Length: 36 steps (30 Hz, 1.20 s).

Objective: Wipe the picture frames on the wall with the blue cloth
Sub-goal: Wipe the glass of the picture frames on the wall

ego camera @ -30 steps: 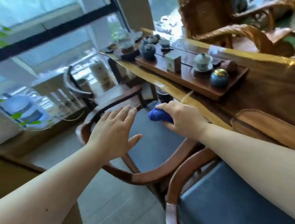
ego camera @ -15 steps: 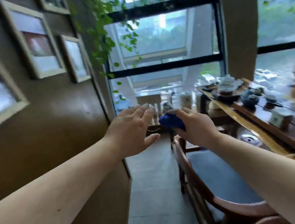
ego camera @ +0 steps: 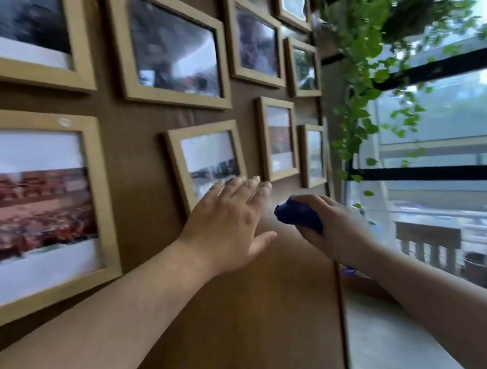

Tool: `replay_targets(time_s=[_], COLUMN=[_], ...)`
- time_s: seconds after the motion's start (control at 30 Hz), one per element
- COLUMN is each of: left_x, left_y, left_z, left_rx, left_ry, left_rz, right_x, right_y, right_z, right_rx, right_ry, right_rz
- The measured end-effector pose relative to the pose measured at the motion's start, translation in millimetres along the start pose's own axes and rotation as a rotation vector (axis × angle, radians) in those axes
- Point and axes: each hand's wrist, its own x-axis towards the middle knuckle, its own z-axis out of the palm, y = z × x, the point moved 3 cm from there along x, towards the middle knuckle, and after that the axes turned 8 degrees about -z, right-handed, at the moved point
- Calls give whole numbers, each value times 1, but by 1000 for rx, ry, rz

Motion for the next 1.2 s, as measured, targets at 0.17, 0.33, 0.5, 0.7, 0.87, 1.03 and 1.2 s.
replay_targets(time_s=[0.17,0.33,0.5,0.7,0.87,1.03,1.2], left_x=[-1,23,58,72,62,61,61], left_y=[-46,-82,-108,-121,-138,-142,-144], left_z=[-25,-45,-36,-14,-8,-6,-4], left_rx=[170,328,429,454,509,513,509], left_ry=[-18,-33,-81,-125,-88,-67,-54], left_rz=[-140,-266,-383,-434,-348,-330,-332], right_x=[50,101,149,183,180,186,191], right_y=[-27,-41,-40,-54,-68,-31,9], right_z=[28,45,52,61,83,90,86], right_rx=[144,237,281,317,240,147,231], right_ry=[22,49,76,171,158,201,247], right_rz=[-117,-124,-73,-104,-235,-274,39])
